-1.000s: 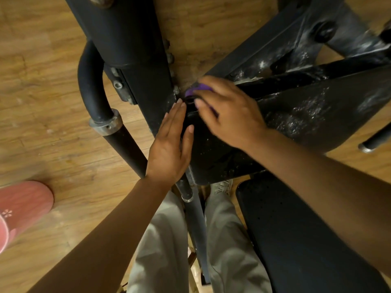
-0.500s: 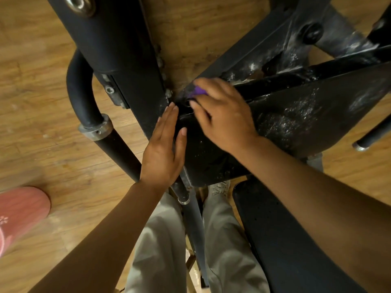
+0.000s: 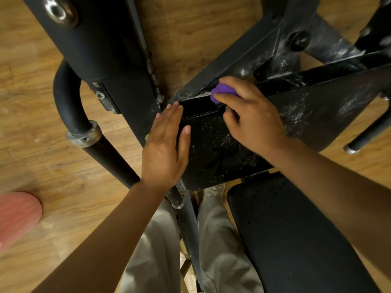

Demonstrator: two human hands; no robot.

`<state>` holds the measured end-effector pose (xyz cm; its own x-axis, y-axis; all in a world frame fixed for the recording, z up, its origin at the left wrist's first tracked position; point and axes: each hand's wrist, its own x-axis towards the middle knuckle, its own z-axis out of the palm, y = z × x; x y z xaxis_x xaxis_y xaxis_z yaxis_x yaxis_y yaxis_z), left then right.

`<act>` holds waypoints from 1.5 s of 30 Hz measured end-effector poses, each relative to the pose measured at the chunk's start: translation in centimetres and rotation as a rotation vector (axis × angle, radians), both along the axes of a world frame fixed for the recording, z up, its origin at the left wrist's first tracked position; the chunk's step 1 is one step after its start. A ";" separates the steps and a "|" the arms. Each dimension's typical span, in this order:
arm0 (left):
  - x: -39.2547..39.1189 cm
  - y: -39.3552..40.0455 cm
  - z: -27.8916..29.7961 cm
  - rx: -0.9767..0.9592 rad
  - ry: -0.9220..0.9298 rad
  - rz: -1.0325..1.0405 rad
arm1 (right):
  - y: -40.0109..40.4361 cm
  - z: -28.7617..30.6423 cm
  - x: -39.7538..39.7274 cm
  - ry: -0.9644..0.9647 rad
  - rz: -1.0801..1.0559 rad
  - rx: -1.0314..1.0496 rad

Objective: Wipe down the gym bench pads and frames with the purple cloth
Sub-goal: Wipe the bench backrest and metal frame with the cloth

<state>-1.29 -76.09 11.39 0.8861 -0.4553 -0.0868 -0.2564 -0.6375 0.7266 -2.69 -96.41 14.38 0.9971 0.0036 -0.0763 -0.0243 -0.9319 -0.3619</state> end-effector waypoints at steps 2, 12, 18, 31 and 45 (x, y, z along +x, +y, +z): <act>0.3 -0.9 -0.2 0.043 -0.041 -0.014 | -2.9 0.2 -0.1 0.028 0.030 -0.066; -0.2 -2.6 -1.6 0.099 -0.180 0.036 | -2.6 -1.2 0.9 -0.059 -0.174 -0.038; 0.0 -2.4 -1.1 0.100 -0.138 0.022 | -9.1 -0.9 -0.9 -0.061 -0.198 0.001; -0.5 -3.9 -1.4 0.226 -0.214 0.089 | -8.4 -1.0 -1.2 -0.076 -0.086 0.068; -1.0 -7.4 -1.1 0.301 -0.235 0.104 | -12.4 -0.5 -1.8 -0.082 -0.400 0.105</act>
<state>-2.32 -83.45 10.26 0.9378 -0.3470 0.0076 -0.3160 -0.8444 0.4326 -4.48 -108.79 13.86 0.9242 -0.3816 -0.0168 -0.3441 -0.8126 -0.4705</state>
